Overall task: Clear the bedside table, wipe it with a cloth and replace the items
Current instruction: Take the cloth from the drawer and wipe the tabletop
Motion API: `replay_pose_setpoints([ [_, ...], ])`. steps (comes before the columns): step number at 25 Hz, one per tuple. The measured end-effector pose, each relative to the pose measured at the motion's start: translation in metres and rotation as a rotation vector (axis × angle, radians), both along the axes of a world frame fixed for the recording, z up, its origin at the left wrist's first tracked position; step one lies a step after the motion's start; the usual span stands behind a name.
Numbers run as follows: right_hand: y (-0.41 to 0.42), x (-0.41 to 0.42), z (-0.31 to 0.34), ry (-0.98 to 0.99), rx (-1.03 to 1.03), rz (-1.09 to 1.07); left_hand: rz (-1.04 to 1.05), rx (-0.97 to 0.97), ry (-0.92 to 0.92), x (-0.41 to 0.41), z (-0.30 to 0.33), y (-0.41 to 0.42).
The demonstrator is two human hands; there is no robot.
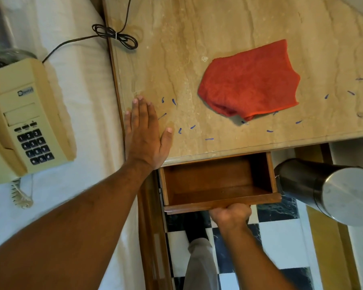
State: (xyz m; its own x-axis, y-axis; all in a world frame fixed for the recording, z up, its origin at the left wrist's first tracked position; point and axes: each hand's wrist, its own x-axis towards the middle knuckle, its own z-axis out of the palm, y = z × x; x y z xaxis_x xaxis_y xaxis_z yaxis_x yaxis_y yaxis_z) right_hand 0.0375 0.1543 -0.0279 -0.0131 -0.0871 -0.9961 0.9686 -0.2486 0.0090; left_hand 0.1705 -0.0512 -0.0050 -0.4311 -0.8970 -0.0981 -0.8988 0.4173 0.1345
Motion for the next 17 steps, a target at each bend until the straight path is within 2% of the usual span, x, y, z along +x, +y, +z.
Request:
replay_pose_setpoints([
  [6, -0.101, -0.033, 0.000, 0.095, -0.178, 0.015, -0.005, 0.012, -0.016, 0.000, 0.000, -0.001],
  [8, -0.118, -0.036, 0.007, 0.115, -0.118, 0.095, -0.009, 0.027, -0.028, 0.000, 0.003, 0.000],
  [11, -0.094, -0.029, 0.035, 0.180, 0.122, 0.442, -0.017, 0.032, -0.030, 0.003, 0.005, 0.000],
  [12, -0.089, -0.031, 0.049, 0.352, 0.223, 0.545, -0.019, 0.028, -0.027, 0.003, 0.004, -0.002],
  [13, -0.091, -0.037, 0.064, 0.672, 0.323, 0.631, -0.018, 0.023, -0.026, 0.002, 0.003, -0.003],
  [15, -0.114, -0.068, 0.078, 1.503, 0.284, 0.904, -0.014, 0.018, -0.031, 0.001, 0.002, -0.001],
  [16, -0.136, -0.090, 0.078, 1.879, 0.215, 1.160, -0.009, 0.023, -0.034, 0.002, 0.002, 0.000],
  [17, -0.161, -0.114, 0.076, 2.100, 0.176, 1.502, -0.004, 0.026, -0.034, 0.001, 0.003, 0.001],
])
